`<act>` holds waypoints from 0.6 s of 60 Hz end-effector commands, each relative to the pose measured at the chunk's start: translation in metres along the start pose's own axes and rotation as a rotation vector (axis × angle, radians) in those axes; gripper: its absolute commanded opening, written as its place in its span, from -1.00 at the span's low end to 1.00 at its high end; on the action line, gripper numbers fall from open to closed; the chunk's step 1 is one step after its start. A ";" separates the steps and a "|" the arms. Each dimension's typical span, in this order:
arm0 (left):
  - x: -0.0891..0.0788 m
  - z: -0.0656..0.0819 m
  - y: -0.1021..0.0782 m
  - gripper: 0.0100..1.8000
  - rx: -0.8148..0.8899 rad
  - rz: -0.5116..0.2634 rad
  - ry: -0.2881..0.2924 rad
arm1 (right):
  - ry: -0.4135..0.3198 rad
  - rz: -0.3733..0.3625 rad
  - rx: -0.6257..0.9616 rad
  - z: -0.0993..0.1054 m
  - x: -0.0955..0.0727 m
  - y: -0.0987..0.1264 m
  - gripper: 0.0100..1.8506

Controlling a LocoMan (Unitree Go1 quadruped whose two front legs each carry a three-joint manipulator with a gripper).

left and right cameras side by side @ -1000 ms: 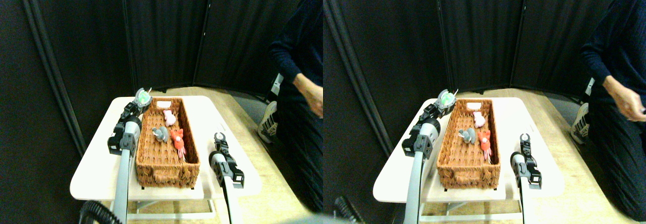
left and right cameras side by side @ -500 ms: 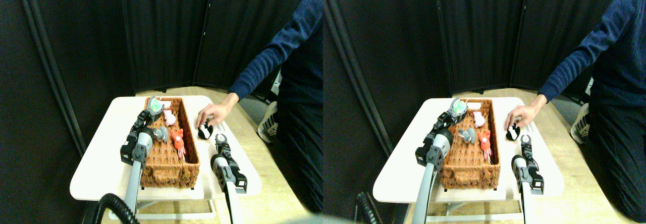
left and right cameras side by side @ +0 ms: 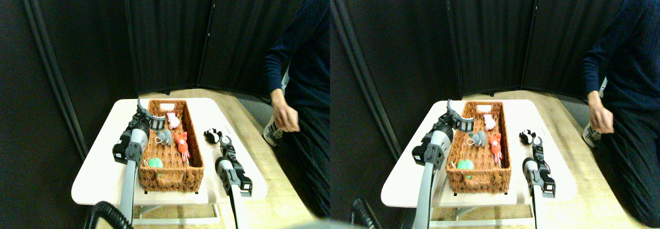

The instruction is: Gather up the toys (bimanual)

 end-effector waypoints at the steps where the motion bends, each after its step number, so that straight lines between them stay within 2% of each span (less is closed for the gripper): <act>1: 0.001 0.006 -0.005 -0.04 0.015 -0.059 -0.020 | -0.003 0.033 0.007 0.001 -0.001 0.010 -1.00; 4: -0.001 0.012 -0.004 -0.17 0.037 -0.080 -0.045 | 0.023 0.049 0.005 0.002 -0.001 0.012 -1.00; 9: -0.006 0.026 -0.003 -0.44 0.091 -0.104 -0.106 | 0.021 0.080 -0.008 0.004 -0.002 0.018 -1.00; 10: -0.006 0.026 -0.003 -0.44 0.091 -0.104 -0.106 | 0.021 0.080 -0.008 0.004 -0.002 0.018 -1.00; 11: -0.009 0.032 -0.001 -0.62 0.120 -0.119 -0.142 | 0.029 0.095 -0.026 0.004 -0.004 0.021 -1.00; 17: -0.015 0.045 0.004 -0.81 0.173 -0.139 -0.158 | 0.033 0.101 -0.041 0.004 -0.005 0.024 -1.00; 18: -0.019 0.055 0.009 -0.92 0.201 -0.138 -0.168 | 0.028 0.095 -0.048 0.003 -0.007 0.025 -1.00; 27: -0.035 0.077 0.026 -1.00 0.256 -0.123 -0.196 | 0.047 0.081 -0.028 0.001 -0.003 0.023 -1.00; 29: -0.036 0.078 0.027 -1.00 0.256 -0.121 -0.199 | 0.050 0.079 -0.024 0.001 -0.003 0.023 -1.00; 36: -0.050 0.091 0.047 -1.00 0.287 -0.074 -0.257 | 0.064 0.072 -0.011 -0.005 -0.006 0.025 -1.00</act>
